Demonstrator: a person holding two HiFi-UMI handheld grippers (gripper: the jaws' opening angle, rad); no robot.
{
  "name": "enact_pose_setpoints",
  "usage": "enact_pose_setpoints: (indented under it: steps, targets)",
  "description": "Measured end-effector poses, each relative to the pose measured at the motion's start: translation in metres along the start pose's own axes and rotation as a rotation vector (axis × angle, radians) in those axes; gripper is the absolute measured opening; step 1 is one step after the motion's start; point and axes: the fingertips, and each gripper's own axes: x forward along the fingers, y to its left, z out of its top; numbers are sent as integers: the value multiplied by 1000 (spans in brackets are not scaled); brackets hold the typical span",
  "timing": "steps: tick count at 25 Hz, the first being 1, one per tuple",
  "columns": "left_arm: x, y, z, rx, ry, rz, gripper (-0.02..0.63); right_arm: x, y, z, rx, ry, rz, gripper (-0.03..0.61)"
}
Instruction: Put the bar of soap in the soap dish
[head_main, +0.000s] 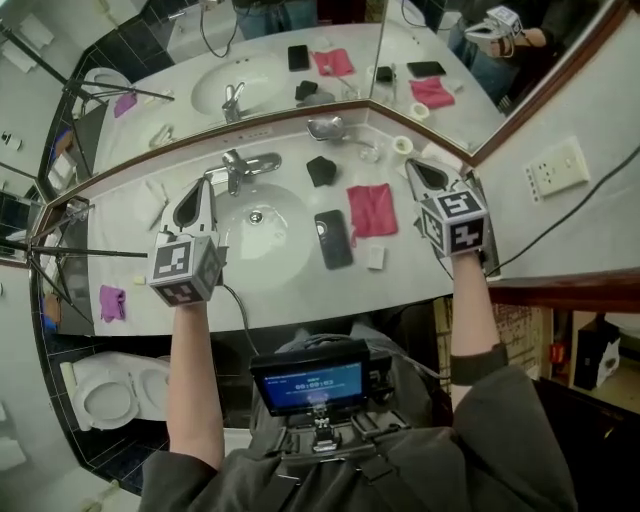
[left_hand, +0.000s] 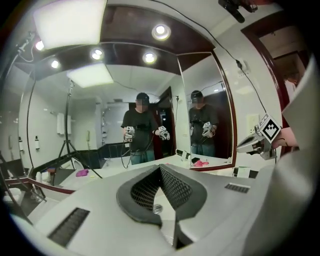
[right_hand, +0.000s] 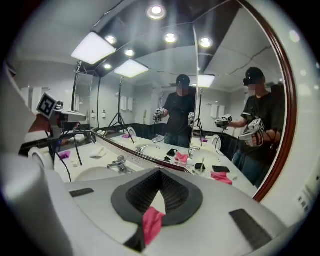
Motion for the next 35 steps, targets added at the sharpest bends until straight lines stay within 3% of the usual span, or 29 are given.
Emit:
enact_pose_setpoints:
  steps: [9, 15, 20, 25, 30, 35]
  targets:
    - [5, -14, -10, -16, -3, -13, 0, 20, 12, -57, 272, 100, 5, 22]
    - [11, -19, -14, -27, -3, -10, 0, 31, 40, -157, 401, 305, 6, 193]
    - [23, -25, -27, -25, 22, -28, 0, 30, 76, -250, 416, 497, -14, 325]
    - [38, -29, -49, 8, 59, -67, 0, 29, 97, -320, 478, 629, -55, 385]
    - [47, -38, -59, 25, 96, -104, 0, 36, 108, -353, 521, 691, -80, 388]
    - [50, -39, -56, 25, 83, -74, 0, 46, 112, -364, 520, 724, -97, 385]
